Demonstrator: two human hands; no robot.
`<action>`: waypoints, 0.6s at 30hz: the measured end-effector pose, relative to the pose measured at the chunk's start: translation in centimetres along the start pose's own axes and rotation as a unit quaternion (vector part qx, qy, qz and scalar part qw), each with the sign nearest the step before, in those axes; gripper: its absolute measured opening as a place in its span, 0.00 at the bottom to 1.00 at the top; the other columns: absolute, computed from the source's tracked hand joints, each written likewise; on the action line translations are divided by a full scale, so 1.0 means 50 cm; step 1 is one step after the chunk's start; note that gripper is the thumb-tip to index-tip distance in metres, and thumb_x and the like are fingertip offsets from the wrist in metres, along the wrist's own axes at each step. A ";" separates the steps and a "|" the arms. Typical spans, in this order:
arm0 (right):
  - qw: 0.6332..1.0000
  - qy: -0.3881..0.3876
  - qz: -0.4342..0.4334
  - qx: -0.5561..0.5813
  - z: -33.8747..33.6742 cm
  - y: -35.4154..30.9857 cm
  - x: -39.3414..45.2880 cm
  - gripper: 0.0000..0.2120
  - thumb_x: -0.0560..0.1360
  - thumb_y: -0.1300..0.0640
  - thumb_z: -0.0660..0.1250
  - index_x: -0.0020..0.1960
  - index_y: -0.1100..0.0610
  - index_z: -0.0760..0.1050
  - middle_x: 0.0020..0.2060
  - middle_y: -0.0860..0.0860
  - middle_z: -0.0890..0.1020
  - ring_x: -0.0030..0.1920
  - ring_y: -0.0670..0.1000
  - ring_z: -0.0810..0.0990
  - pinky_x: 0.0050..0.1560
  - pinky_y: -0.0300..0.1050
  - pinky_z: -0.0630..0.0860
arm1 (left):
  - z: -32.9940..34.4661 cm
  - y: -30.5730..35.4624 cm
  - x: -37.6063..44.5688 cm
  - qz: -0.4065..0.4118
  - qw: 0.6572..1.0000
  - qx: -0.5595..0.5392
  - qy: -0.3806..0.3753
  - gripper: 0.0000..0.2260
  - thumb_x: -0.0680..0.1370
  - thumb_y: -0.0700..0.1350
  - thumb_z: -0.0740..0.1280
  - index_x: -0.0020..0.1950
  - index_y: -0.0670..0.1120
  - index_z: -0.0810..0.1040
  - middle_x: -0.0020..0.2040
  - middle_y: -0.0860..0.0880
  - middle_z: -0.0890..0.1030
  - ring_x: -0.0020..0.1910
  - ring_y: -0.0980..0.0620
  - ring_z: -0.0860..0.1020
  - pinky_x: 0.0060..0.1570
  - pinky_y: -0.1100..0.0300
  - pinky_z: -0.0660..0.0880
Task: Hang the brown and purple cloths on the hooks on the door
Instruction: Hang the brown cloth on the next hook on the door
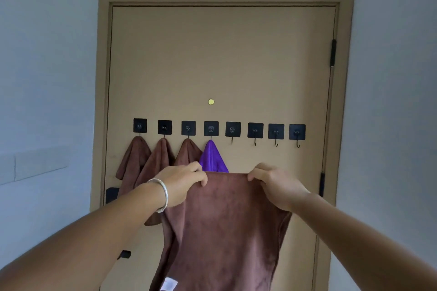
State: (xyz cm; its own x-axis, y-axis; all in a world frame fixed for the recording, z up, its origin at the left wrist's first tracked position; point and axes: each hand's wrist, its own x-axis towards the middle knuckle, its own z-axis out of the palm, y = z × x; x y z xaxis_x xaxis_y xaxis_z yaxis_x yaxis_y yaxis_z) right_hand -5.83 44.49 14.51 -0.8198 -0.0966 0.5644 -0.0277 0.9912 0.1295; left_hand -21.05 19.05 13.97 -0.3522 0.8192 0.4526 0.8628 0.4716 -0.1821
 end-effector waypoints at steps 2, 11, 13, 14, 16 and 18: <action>1.000 -0.008 -0.020 -0.010 0.030 0.033 0.048 0.23 0.73 0.69 0.59 0.61 0.45 0.73 0.58 0.44 0.75 0.56 0.49 0.74 0.53 0.39 0.72 | 0.023 -0.018 0.057 0.010 1.000 0.014 -0.026 0.30 0.67 0.27 0.58 0.59 0.59 0.66 0.59 0.61 0.65 0.36 0.55 0.68 0.38 0.58 0.68; 1.000 -0.009 0.016 0.013 0.122 0.191 0.204 0.26 0.70 0.68 0.59 0.63 0.47 0.75 0.62 0.43 0.75 0.60 0.49 0.74 0.54 0.36 0.67 | 0.120 -0.080 0.257 -0.034 0.998 -0.034 -0.034 0.30 0.70 0.31 0.56 0.62 0.62 0.64 0.63 0.66 0.63 0.40 0.53 0.73 0.41 0.60 0.70; 1.000 0.003 0.029 0.010 0.131 0.213 0.235 0.26 0.70 0.67 0.59 0.64 0.47 0.75 0.62 0.43 0.75 0.60 0.49 0.74 0.54 0.39 0.70 | 0.131 -0.095 0.294 -0.040 0.998 -0.035 -0.019 0.29 0.71 0.32 0.55 0.65 0.60 0.65 0.65 0.65 0.63 0.41 0.52 0.73 0.42 0.62 0.66; 0.999 0.010 0.032 0.005 0.134 0.221 0.251 0.26 0.71 0.67 0.58 0.64 0.47 0.74 0.62 0.43 0.75 0.60 0.50 0.74 0.54 0.40 0.71 | 0.136 -0.102 0.312 -0.045 0.998 -0.034 -0.010 0.29 0.72 0.33 0.55 0.66 0.59 0.65 0.66 0.65 0.63 0.42 0.52 0.73 0.42 0.62 0.65; 0.999 0.023 0.038 -0.008 0.140 0.234 0.281 0.26 0.72 0.66 0.58 0.64 0.47 0.74 0.62 0.43 0.74 0.60 0.50 0.74 0.52 0.41 0.71 | 0.141 -0.114 0.345 -0.062 0.998 -0.032 0.007 0.29 0.72 0.33 0.55 0.68 0.58 0.65 0.66 0.63 0.63 0.42 0.51 0.74 0.41 0.62 0.65; 0.998 0.033 0.041 -0.018 0.147 0.245 0.313 0.26 0.72 0.66 0.57 0.65 0.47 0.74 0.62 0.43 0.74 0.60 0.50 0.74 0.51 0.42 0.72 | 0.147 -0.127 0.379 -0.081 0.996 -0.018 0.019 0.29 0.72 0.33 0.55 0.70 0.56 0.65 0.67 0.60 0.64 0.43 0.49 0.75 0.38 0.60 0.64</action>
State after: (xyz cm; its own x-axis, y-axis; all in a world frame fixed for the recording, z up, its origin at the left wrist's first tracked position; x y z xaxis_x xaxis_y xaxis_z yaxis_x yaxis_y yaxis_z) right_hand -23.22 55.80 18.93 -0.7786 -0.0218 0.6271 0.0602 0.9922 0.1092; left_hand -35.86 34.00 17.27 -0.4739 0.7201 0.5069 0.8087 0.5836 -0.0731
